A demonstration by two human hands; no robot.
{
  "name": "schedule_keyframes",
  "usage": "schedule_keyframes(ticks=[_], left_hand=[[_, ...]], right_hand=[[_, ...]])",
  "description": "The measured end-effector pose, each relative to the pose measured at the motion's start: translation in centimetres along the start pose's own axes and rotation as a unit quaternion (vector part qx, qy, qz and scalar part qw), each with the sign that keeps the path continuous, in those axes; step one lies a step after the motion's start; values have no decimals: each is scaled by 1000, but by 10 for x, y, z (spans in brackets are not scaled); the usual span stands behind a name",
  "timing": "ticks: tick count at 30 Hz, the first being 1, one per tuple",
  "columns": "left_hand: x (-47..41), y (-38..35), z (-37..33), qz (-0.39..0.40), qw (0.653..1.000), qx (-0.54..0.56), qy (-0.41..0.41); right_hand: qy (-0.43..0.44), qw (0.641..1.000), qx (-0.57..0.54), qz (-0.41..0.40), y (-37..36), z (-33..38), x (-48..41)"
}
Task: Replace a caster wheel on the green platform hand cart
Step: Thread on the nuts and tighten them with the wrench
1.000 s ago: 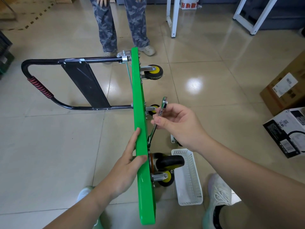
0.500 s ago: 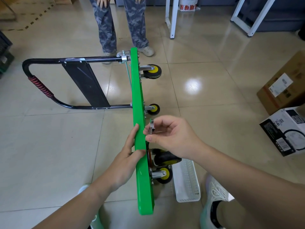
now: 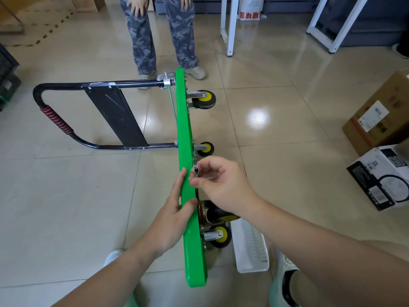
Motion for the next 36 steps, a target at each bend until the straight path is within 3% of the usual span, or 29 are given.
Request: schedule_keyframes(ticks=[7, 18, 24, 36], left_hand=[[0, -1, 4, 9, 1000, 18, 3], [0, 1, 6, 17, 999, 33, 2], [0, 2, 4, 15, 999, 26, -12], [-2, 5, 1, 6, 1000, 6, -7]], right_hand=[[-62, 997, 4, -38, 3, -15, -30], [-48, 999, 6, -16, -7, -16, -40], [-113, 992, 7, -48, 1, -25, -50], [-96, 993, -1, -70, 3, -33, -58]])
Point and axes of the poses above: each hand's wrist, its own x-axis away from the middle knuckle, its own y-axis out of the back of the hand, z = x × y, the point moved 8 cm from there along -x, towards the middle knuckle, and after that the axes turned 9 degrees about -z, right-handed, at the moved point
